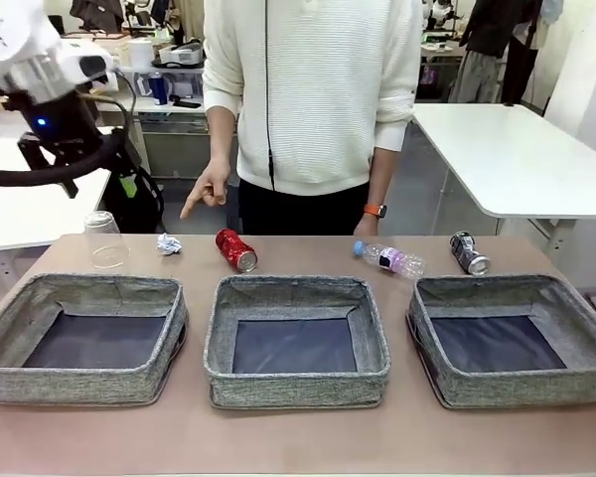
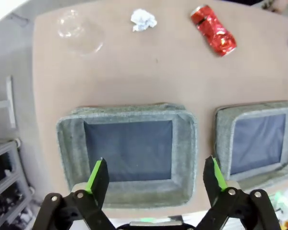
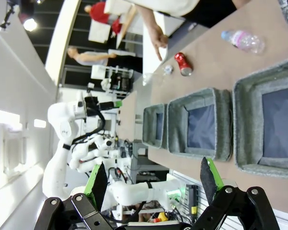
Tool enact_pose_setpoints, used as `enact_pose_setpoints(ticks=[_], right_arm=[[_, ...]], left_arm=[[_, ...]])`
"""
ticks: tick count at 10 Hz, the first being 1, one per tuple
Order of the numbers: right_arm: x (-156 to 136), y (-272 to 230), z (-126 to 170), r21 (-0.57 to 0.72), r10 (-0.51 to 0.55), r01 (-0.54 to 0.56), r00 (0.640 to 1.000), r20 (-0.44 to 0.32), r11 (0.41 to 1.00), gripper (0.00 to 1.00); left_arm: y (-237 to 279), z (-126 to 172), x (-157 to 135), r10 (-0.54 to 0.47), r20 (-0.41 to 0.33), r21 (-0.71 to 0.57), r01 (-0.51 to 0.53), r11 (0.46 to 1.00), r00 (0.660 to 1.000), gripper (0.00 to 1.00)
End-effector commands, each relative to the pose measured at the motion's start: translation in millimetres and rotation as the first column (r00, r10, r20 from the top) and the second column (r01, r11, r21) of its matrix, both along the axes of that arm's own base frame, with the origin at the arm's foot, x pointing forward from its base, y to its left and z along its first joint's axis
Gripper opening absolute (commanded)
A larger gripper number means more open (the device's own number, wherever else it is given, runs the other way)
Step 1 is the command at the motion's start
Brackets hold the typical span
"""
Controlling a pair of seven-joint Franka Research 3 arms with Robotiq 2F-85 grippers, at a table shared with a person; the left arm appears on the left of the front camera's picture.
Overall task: Sort the waste into the appropriate baskets.
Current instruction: Pick up the waste item pointed out by the person.
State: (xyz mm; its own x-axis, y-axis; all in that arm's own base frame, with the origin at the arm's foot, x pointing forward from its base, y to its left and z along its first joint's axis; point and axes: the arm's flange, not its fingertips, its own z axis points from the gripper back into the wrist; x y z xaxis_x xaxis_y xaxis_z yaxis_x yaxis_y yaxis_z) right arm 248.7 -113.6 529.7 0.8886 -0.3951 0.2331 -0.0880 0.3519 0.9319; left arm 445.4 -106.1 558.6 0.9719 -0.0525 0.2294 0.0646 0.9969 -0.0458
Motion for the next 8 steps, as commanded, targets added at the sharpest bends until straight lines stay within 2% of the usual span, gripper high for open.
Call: enact_pose_setpoints(ticks=[1,2,3,4,5,6,8], right_arm=[[2,-1,2,0.008,0.008,-0.009,0.999,0.031,1.0,1.0],[2,-1,2,0.008,0.008,-0.009,0.999,0.031,1.0,1.0],[2,-1,2,0.008,0.008,-0.009,0.999,0.031,1.0,1.0],[2,-1,2,0.008,0.008,-0.009,0.999,0.031,1.0,1.0],[2,-1,2,0.008,0.008,-0.009,0.999,0.031,1.0,1.0],[2,-1,2,0.008,0.008,-0.009,0.999,0.031,1.0,1.0],[2,-1,2,0.008,0.008,-0.009,0.999,0.031,1.0,1.0]], left_arm=[[8,9,-25,0.011,0.058,-0.035,-0.009,0.999,0.998,1.0],[8,9,-25,0.011,0.058,-0.035,-0.009,0.999,0.998,1.0],[-3,0,6,-0.007,-0.007,-0.003,0.007,1.0,1.0,1.0],[-8,-2,20,-0.034,-0.02,0.023,0.034,0.999,0.999,1.0],[-11,-11,46,-0.051,-0.057,0.019,0.053,0.998,0.997,1.0],[-11,-23,74,-0.068,-0.061,0.001,0.068,0.998,0.996,1.0],[1,-45,119,-0.035,-0.125,-0.005,0.035,0.999,0.992,1.0]])
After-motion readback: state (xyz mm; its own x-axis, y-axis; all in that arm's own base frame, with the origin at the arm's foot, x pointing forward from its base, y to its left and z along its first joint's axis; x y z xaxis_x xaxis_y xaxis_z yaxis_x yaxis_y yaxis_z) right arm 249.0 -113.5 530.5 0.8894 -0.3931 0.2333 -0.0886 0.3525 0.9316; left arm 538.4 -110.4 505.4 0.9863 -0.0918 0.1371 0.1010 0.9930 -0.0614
